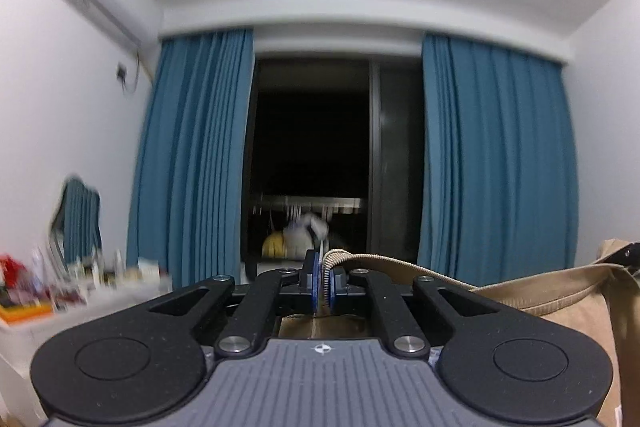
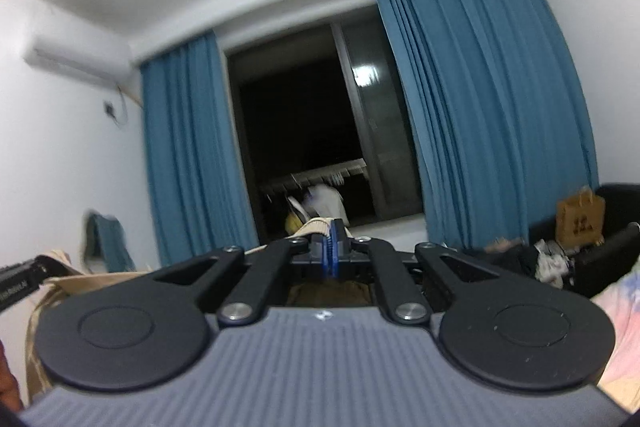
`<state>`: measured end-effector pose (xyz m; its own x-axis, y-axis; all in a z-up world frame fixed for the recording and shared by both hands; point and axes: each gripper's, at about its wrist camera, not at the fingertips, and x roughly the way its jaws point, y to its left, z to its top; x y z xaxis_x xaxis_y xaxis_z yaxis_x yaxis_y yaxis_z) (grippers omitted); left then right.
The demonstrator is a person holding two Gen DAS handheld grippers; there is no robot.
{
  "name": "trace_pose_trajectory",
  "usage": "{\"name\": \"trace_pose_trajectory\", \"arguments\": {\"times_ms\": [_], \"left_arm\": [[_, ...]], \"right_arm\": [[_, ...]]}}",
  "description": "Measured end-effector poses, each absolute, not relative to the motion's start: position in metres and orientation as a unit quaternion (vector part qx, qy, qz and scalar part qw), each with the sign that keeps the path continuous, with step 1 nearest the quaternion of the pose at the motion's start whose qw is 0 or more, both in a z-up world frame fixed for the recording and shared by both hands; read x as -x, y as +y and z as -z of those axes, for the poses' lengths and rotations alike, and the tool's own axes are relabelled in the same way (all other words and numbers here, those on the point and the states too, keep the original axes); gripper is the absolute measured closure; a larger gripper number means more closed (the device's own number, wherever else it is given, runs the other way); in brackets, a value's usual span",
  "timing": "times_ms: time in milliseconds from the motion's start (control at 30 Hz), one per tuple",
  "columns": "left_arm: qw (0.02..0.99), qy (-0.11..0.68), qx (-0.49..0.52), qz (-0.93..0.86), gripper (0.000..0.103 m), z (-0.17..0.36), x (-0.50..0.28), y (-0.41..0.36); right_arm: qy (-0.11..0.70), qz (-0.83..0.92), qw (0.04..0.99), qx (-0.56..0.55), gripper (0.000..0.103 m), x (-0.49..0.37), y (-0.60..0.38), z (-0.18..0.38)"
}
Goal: Fold clothes
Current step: 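Lift the shirt high with both tools and shake it out, then lower the shirt onto the bed and open both tools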
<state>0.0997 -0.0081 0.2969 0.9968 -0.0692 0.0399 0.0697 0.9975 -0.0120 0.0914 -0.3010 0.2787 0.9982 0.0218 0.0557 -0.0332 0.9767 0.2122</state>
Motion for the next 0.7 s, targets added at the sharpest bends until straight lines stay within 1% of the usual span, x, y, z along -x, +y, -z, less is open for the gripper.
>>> {"name": "trace_pose_trajectory", "arguments": {"times_ms": [100, 233, 367, 433, 500, 533, 633, 700], "left_arm": [[0.999, 0.016, 0.009, 0.034, 0.097, -0.234, -0.193, -0.012], [0.996, 0.074, 0.028, 0.036, 0.097, -0.127, -0.31, -0.02], [0.988, 0.151, 0.015, 0.028, 0.097, -0.016, -0.41, -0.031], [0.982, 0.186, 0.0, 0.029, 0.097, 0.038, -0.439, -0.035], [0.972, 0.235, -0.015, 0.025, 0.097, 0.074, -0.479, -0.036], [0.968, 0.248, -0.02, 0.024, 0.097, 0.092, -0.486, -0.036], [0.957, 0.287, -0.036, 0.021, 0.097, 0.145, -0.507, -0.036], [0.958, 0.283, -0.048, 0.02, 0.097, 0.163, -0.5, -0.031]], "right_arm": [[0.003, 0.001, 0.996, -0.093, 0.098, -0.173, -0.31, -0.214], [0.028, 0.002, 0.996, -0.09, 0.098, -0.269, -0.323, -0.105], [0.101, 0.008, 0.991, -0.083, 0.098, -0.36, -0.326, -0.007], [0.144, 0.02, 0.986, -0.075, 0.098, -0.399, -0.324, 0.042], [0.194, 0.029, 0.978, -0.076, 0.098, -0.431, -0.324, 0.079], [0.222, 0.029, 0.971, -0.082, 0.098, -0.448, -0.326, 0.093], [0.289, 0.021, 0.95, -0.119, 0.097, -0.476, -0.336, 0.124], [0.297, 0.014, 0.944, -0.14, 0.097, -0.477, -0.34, 0.136]]}}
